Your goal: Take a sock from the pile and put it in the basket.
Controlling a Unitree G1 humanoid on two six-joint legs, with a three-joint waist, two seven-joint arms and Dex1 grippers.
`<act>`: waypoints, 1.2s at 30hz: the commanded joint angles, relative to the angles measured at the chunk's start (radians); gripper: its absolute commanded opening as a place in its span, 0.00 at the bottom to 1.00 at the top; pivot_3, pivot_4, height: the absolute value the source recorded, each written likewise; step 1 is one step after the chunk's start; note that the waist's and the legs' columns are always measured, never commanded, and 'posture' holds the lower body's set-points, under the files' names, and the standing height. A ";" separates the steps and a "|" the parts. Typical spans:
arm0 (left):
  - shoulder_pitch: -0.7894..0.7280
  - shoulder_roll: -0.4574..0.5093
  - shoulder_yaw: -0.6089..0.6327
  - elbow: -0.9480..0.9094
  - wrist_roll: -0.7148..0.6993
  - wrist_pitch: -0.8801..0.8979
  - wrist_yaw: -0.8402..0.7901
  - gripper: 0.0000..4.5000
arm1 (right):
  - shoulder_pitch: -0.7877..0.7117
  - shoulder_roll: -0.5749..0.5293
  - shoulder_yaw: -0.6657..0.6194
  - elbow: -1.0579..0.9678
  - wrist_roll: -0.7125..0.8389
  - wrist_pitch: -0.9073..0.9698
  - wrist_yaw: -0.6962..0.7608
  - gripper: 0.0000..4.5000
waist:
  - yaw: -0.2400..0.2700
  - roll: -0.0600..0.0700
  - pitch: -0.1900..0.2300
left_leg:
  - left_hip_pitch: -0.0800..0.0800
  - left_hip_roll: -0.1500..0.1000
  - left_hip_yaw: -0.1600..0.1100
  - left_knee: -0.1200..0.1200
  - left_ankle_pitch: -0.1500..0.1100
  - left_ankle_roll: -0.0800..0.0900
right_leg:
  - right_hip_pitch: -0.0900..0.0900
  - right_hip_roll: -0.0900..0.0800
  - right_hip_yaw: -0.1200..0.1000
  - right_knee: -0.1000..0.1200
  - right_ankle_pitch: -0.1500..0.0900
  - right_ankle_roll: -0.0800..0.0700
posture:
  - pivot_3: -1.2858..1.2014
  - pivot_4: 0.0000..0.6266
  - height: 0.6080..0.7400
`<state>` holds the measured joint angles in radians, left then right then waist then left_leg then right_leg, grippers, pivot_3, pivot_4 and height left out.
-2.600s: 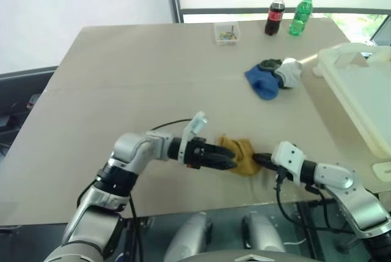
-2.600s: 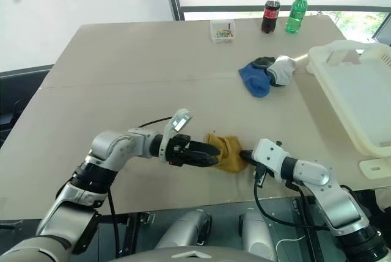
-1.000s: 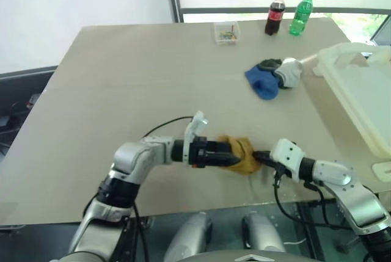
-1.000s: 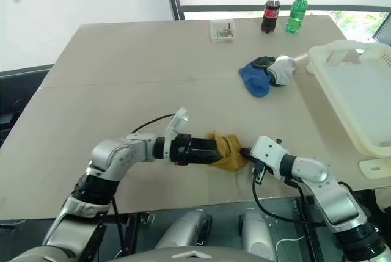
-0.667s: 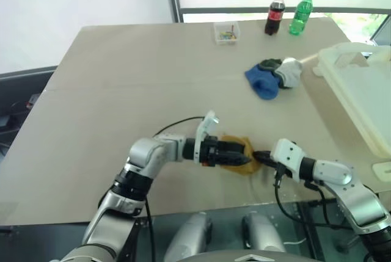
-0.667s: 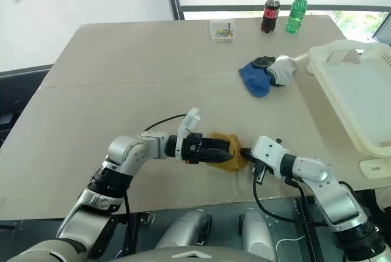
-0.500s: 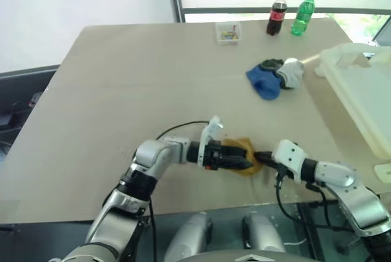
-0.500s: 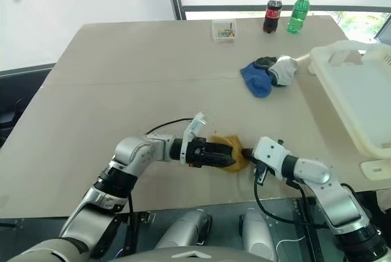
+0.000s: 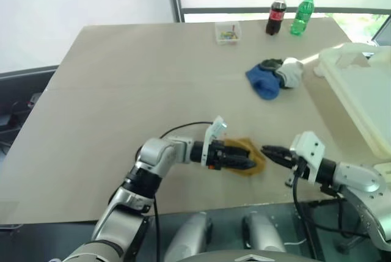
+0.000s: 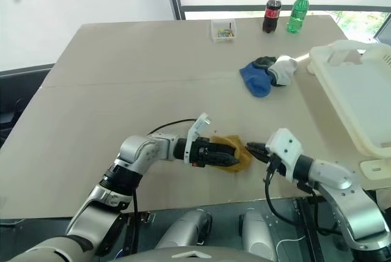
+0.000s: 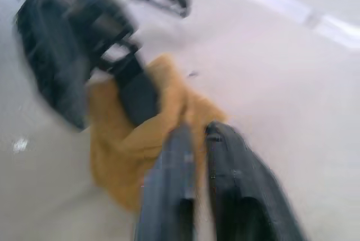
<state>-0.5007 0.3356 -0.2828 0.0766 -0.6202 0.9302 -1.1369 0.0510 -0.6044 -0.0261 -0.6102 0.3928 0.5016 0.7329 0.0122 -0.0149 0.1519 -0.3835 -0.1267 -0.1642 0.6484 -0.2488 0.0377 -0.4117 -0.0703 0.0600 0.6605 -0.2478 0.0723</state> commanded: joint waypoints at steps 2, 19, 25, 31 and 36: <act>0.025 0.025 0.012 -0.060 0.005 -0.061 -0.020 0.73 | -0.067 0.048 0.044 -0.013 0.014 0.042 -0.061 0.63 | 0.002 0.000 0.000 | 0.000 0.000 -0.001 0.000 0.000 0.000 | 0.000 0.000 -0.001 0.000 0.000 0.000 | 0.52 0.24 1.00; 0.209 0.247 0.153 -0.272 0.058 -0.423 -0.113 0.73 | -0.141 0.074 0.145 0.111 -0.017 0.176 -0.100 0.93 | 0.001 0.002 0.001 | -0.001 0.000 0.000 -0.002 0.000 -0.001 | -0.001 -0.001 -0.001 -0.002 0.000 0.000 | 0.52 0.24 1.00; 0.254 0.275 0.181 -0.264 0.074 -0.470 -0.092 0.73 | -0.176 0.116 0.113 0.186 0.051 0.344 -0.135 0.93 | 0.002 0.002 0.001 | -0.002 0.000 -0.002 -0.002 -0.002 0.003 | -0.001 -0.001 -0.002 -0.003 0.000 -0.001 | 0.52 0.24 1.00; 0.298 0.274 0.218 -0.301 0.054 -0.458 -0.025 0.73 | -0.193 0.060 0.163 0.167 0.090 0.465 -0.100 0.93 | 0.000 0.002 0.001 | -0.001 0.000 -0.002 -0.002 -0.002 0.003 | -0.001 0.000 -0.002 -0.003 0.000 -0.001 | 0.52 0.24 1.00; 0.350 0.282 0.256 -0.337 0.046 -0.471 0.003 0.73 | -0.192 0.021 0.289 0.206 0.039 0.413 -0.056 0.93 | 0.001 0.001 0.000 | -0.001 0.000 -0.003 -0.002 -0.002 0.003 | 0.000 -0.001 -0.003 -0.004 0.000 -0.001 | 0.52 0.24 1.00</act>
<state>-0.1576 0.6083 -0.0513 -0.2162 -0.5535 0.4742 -1.1374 -0.1750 -0.5730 0.1690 -0.4465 0.4469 0.9013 0.6421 0.0134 -0.0139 0.1517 -0.3840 -0.1270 -0.1669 0.6459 -0.2508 0.0410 -0.4116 -0.0709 0.0565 0.6562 -0.2478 0.0718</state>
